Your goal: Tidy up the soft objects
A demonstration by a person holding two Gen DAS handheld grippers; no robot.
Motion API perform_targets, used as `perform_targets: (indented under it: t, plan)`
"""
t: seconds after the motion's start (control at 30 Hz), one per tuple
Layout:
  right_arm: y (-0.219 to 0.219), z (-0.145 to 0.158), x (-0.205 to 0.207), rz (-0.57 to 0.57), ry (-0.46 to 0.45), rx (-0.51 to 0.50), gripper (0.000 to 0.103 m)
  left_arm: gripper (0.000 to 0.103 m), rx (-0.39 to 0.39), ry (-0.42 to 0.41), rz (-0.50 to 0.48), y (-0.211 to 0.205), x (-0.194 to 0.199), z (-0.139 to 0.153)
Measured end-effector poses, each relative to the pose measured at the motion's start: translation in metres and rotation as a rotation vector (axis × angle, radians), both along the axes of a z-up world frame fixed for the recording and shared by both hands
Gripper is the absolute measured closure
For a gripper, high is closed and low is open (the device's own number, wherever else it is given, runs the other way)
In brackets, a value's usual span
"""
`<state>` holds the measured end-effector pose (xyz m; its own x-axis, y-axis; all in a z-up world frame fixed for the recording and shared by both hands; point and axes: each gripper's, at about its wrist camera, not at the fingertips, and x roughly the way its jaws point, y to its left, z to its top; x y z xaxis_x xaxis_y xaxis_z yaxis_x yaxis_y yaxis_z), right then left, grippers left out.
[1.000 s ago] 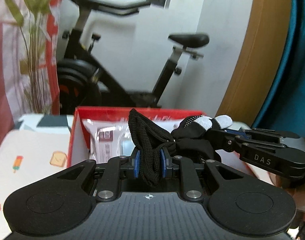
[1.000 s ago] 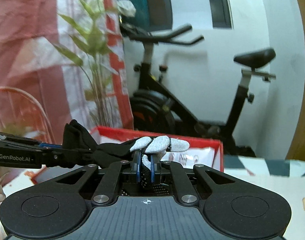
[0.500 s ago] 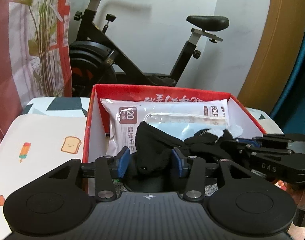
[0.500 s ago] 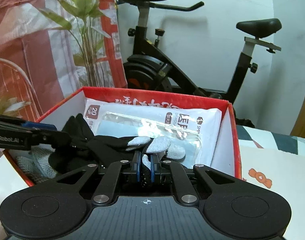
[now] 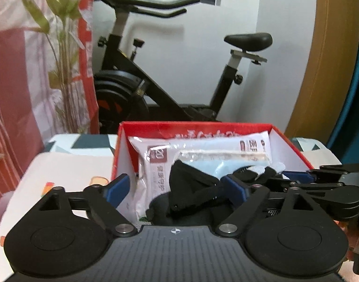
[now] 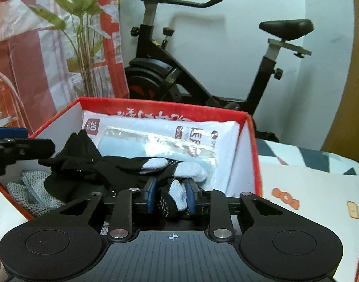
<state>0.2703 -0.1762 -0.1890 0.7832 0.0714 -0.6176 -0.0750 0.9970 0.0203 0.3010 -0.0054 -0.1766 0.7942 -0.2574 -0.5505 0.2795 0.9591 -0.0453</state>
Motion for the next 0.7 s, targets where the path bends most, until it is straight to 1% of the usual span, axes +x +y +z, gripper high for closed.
perform_targets:
  t: [0.07,0.1,0.13,0.17,0.2,0.27,0.3,0.37,0.47,0.63,0.7]
  plan:
    - [0.000,0.006,-0.005,-0.011,-0.011,-0.008,0.070,0.004,0.009,-0.017,0.014,0.000,-0.005,0.006]
    - [-0.001,0.010,-0.007,-0.012,-0.016,-0.008,0.067,0.003,0.013,-0.027,0.018,-0.001,-0.008,0.010]
    - [-0.001,0.014,-0.010,-0.013,-0.022,-0.006,0.058,0.000,0.015,-0.034,0.020,-0.001,-0.011,0.013]
    - [-0.001,0.018,-0.014,-0.017,-0.031,-0.004,0.049,0.000,0.019,-0.039,0.023,-0.002,-0.013,0.015]
    - [-0.001,0.022,-0.017,-0.022,-0.040,-0.004,0.044,0.000,0.025,-0.043,0.027,-0.002,-0.016,0.018]
    - [0.001,0.031,-0.025,-0.036,-0.059,-0.015,0.029,0.000,0.045,-0.046,0.037,-0.003,-0.021,0.022]
    - [0.002,0.036,-0.030,-0.040,-0.070,-0.017,0.026,0.000,0.053,-0.049,0.039,-0.003,-0.023,0.025]
    - [0.001,0.044,-0.038,-0.039,-0.084,-0.005,0.010,0.000,0.067,-0.063,0.044,-0.003,-0.031,0.029]
    - [0.001,0.058,-0.051,-0.048,-0.111,0.015,0.001,0.000,0.080,-0.073,0.052,-0.002,-0.041,0.036]
    - [-0.001,0.081,-0.071,-0.067,-0.129,0.062,0.000,0.000,0.075,-0.089,0.093,-0.001,-0.059,0.052]
    - [-0.002,0.090,-0.080,-0.078,-0.144,0.074,0.000,0.000,0.056,-0.103,0.100,0.002,-0.067,0.058]
